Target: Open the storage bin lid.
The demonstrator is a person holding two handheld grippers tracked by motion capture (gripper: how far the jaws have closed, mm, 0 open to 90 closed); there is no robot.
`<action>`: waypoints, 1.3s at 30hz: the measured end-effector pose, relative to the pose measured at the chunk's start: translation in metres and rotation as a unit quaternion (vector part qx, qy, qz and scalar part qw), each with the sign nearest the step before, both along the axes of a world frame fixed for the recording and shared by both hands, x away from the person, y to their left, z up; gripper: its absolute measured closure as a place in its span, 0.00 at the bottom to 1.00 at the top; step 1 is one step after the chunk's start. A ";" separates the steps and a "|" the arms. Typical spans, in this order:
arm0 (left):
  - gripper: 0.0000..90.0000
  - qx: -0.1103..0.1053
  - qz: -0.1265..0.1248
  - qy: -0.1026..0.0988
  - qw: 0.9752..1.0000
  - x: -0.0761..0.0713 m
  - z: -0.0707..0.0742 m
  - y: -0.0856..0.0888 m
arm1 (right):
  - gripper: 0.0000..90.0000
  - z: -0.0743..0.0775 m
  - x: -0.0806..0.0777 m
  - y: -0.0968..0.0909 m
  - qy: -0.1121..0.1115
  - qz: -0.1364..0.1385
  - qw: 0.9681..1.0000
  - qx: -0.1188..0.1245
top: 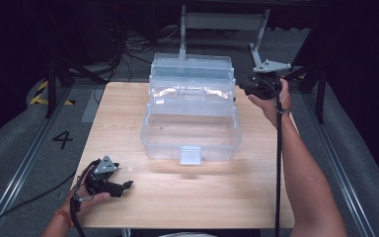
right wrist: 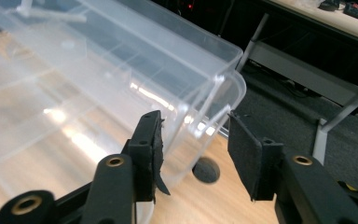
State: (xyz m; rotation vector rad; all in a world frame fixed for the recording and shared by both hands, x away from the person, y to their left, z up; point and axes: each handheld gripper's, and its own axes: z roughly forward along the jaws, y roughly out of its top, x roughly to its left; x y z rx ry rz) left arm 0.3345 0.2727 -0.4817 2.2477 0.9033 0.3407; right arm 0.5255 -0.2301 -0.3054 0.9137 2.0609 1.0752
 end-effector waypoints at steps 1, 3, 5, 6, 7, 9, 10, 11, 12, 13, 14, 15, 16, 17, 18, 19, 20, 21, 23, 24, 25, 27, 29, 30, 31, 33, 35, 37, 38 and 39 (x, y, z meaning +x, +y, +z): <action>0.15 0.000 0.000 0.001 1.000 0.000 0.000 0.000 | 0.60 -0.004 -0.008 -0.005 0.001 0.002 1.000 0.001; 0.15 0.000 0.000 0.001 1.000 0.000 0.000 0.000 | 0.59 -0.007 -0.016 -0.009 0.004 0.003 1.000 0.000; 0.15 0.000 -0.001 -0.001 1.000 0.000 0.000 0.000 | 0.59 -0.008 -0.019 -0.011 0.003 0.004 1.000 -0.002; 0.15 0.000 0.000 0.001 1.000 0.000 0.000 0.000 | 0.58 -0.010 -0.024 -0.014 0.004 0.004 1.000 -0.001; 0.15 -0.001 0.000 0.002 1.000 0.000 0.000 0.000 | 0.58 -0.012 -0.027 -0.016 0.005 0.004 1.000 -0.001; 0.15 -0.001 0.000 0.002 1.000 0.000 0.000 0.000 | 0.57 -0.015 -0.035 -0.021 0.007 0.004 1.000 0.000; 0.15 0.000 0.000 0.002 1.000 0.000 0.000 0.000 | 0.56 -0.017 -0.039 -0.024 0.010 0.005 1.000 -0.002; 0.15 0.000 0.000 0.002 1.000 0.000 0.000 0.000 | 0.55 -0.019 -0.043 -0.026 0.009 0.004 1.000 -0.004; 0.15 0.000 0.000 0.002 1.000 0.000 0.000 0.000 | 0.55 -0.020 -0.046 -0.027 0.009 0.005 1.000 -0.002; 0.15 0.000 0.000 0.002 1.000 0.000 0.000 0.000 | 0.55 -0.023 -0.050 -0.031 0.010 0.006 1.000 0.000; 0.15 0.000 0.000 0.002 1.000 0.000 0.000 0.000 | 0.54 -0.024 -0.053 -0.032 0.010 0.006 1.000 0.002; 0.15 0.000 0.000 0.002 1.000 0.000 0.000 0.000 | 0.54 -0.027 -0.057 -0.035 0.011 0.006 1.000 0.002; 0.15 0.000 0.000 0.002 1.000 0.000 0.000 0.000 | 0.53 -0.030 -0.061 -0.037 0.012 0.004 1.000 0.001; 0.15 0.000 0.000 0.002 1.000 0.000 0.000 0.000 | 0.53 -0.033 -0.065 -0.039 0.013 0.003 1.000 0.000; 0.15 0.000 0.000 0.002 1.000 0.000 0.000 0.000 | 0.52 -0.035 -0.068 -0.041 0.013 0.002 1.000 -0.004; 0.15 0.000 0.000 0.002 1.000 0.000 0.000 0.000 | 0.51 -0.038 -0.071 -0.043 0.016 0.002 1.000 -0.008; 0.15 -0.001 0.000 0.001 1.000 0.000 0.000 0.000 | 0.51 -0.040 -0.074 -0.045 0.017 0.002 1.000 -0.009; 0.15 0.000 0.001 0.000 1.000 0.000 0.000 0.000 | 0.51 -0.043 -0.077 -0.047 0.019 0.002 1.000 -0.009; 0.15 0.000 0.002 0.001 1.000 0.000 0.000 0.000 | 0.50 -0.049 -0.084 -0.050 0.022 0.003 1.000 -0.010; 0.15 0.001 0.001 0.000 1.000 0.000 0.000 0.000 | 0.50 -0.052 -0.088 -0.052 0.021 0.004 1.000 -0.010; 0.15 0.002 -0.001 -0.001 1.000 0.001 0.000 0.000 | 0.49 -0.056 -0.092 -0.053 0.024 0.006 1.000 -0.010; 0.15 0.000 0.002 0.001 1.000 0.001 0.000 -0.001 | 0.49 -0.062 -0.097 -0.055 0.028 0.008 0.999 -0.018; 0.15 0.000 0.003 0.001 1.000 0.001 0.000 -0.001 | 0.49 -0.069 -0.103 -0.056 0.028 0.010 0.999 -0.026; 0.15 0.000 0.003 0.000 1.000 0.001 0.000 -0.001 | 0.50 -0.073 -0.107 -0.057 0.027 0.017 0.999 -0.027; 0.15 0.001 0.003 0.000 1.000 0.001 0.000 -0.001 | 0.50 -0.075 -0.111 -0.057 0.026 0.023 0.999 -0.028; 0.15 0.001 0.004 0.000 1.000 0.000 0.000 -0.001 | 0.49 -0.083 -0.119 -0.057 0.027 0.034 0.998 -0.034; 0.15 -0.001 0.008 0.001 1.000 0.000 0.000 -0.001 | 0.48 -0.089 -0.127 -0.057 0.028 0.038 0.998 -0.041; 0.15 -0.002 0.009 0.002 1.000 0.000 0.000 -0.001 | 0.47 -0.096 -0.134 -0.058 0.033 0.041 0.998 -0.044; 0.15 -0.001 0.009 0.000 1.000 0.000 0.000 -0.001 | 0.47 -0.098 -0.137 -0.060 0.036 0.042 0.997 -0.045; 0.15 -0.001 0.009 0.000 1.000 0.000 0.000 -0.001 | 0.46 -0.101 -0.141 -0.061 0.038 0.041 0.997 -0.046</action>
